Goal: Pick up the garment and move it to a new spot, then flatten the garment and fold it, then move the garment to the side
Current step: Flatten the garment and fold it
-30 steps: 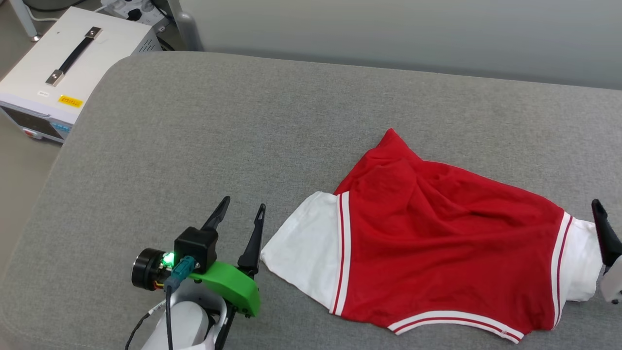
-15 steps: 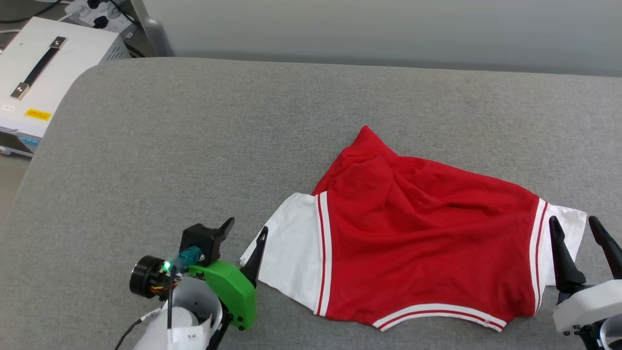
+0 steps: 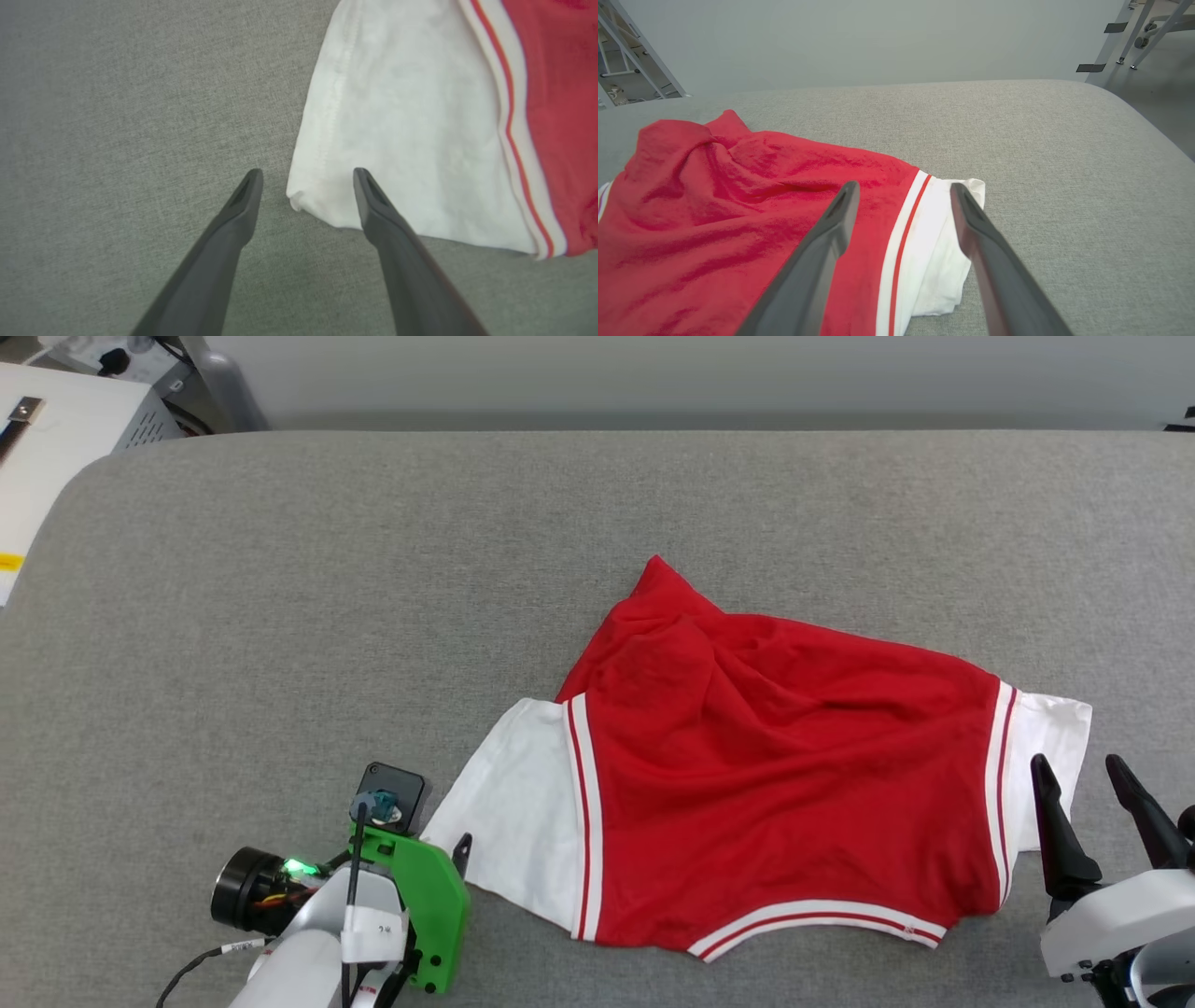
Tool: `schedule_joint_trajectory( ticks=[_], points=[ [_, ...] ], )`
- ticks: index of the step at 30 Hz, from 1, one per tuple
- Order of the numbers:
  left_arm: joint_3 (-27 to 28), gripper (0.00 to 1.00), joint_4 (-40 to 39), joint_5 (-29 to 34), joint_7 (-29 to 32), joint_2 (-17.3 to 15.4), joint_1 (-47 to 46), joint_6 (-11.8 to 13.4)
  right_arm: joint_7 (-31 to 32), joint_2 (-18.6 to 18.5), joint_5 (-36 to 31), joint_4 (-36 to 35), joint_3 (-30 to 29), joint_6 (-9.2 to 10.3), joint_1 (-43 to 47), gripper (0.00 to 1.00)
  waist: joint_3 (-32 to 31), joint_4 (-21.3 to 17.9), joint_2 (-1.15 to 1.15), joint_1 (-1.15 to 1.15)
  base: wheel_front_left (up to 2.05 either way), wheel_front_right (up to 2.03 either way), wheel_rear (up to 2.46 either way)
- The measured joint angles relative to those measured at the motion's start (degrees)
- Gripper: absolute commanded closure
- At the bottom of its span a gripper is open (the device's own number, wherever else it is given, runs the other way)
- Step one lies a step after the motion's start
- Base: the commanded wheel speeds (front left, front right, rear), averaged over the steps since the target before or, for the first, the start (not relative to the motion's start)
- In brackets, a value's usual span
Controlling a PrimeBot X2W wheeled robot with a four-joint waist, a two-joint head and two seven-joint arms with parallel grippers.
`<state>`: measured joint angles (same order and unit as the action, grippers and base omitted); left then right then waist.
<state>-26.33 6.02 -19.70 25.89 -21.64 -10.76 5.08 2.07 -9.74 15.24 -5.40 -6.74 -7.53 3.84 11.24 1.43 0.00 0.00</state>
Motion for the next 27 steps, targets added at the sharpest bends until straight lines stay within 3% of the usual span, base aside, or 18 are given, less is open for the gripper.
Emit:
schedule_joint_trajectory(
  ticks=[8, 9, 10, 11, 19, 27],
  points=[
    [-0.3, 0.00, 2.0, -0.7, 2.3, -0.7, -0.1, 0.0, 0.2, 0.2, -0.9, 0.3, -0.5, 0.00, -0.1, 0.00, 2.0, -2.0, 0.00, 0.00, 0.00, 0.00, 0.00],
    [-0.1, 0.51, 2.4, -1.0, 1.8, -0.6, -0.1, -0.1, 0.2, 0.1, -0.9, 0.4, -0.5, 0.00, -0.1, 0.00, 2.2, -2.2, 0.00, 0.00, 0.00, 0.00, 0.00],
    [0.0, 0.82, 2.9, -1.1, 1.1, -0.5, -0.2, -0.3, 0.2, 0.1, -0.9, 0.4, -0.4, 0.00, -0.2, 0.00, 2.3, -2.4, 0.00, 0.00, 0.00, 0.00, 0.00],
    [0.1, 1.00, 3.3, -1.1, 0.7, -0.5, -0.2, -0.4, 0.2, 0.1, -0.9, 0.4, -0.3, 0.00, -0.2, 0.00, 2.4, -2.5, 0.00, 0.00, 0.00, 0.00, 0.00],
    [1.7, 1.00, 6.0, -3.4, -6.6, 1.9, -0.5, -0.8, 3.5, -1.0, -1.2, 2.3, -0.7, 0.00, -0.1, 0.00, 1.5, -1.9, 0.00, 0.00, 0.00, 0.00, 0.00],
    [7.3, 1.00, 4.1, -4.4, -14.9, 1.6, -0.5, 2.3, 9.5, -1.9, -1.2, 2.8, -2.3, 0.00, 1.2, 0.00, -0.8, 0.0, 0.00, 0.00, 0.00, 0.00, 0.00]
  ],
)
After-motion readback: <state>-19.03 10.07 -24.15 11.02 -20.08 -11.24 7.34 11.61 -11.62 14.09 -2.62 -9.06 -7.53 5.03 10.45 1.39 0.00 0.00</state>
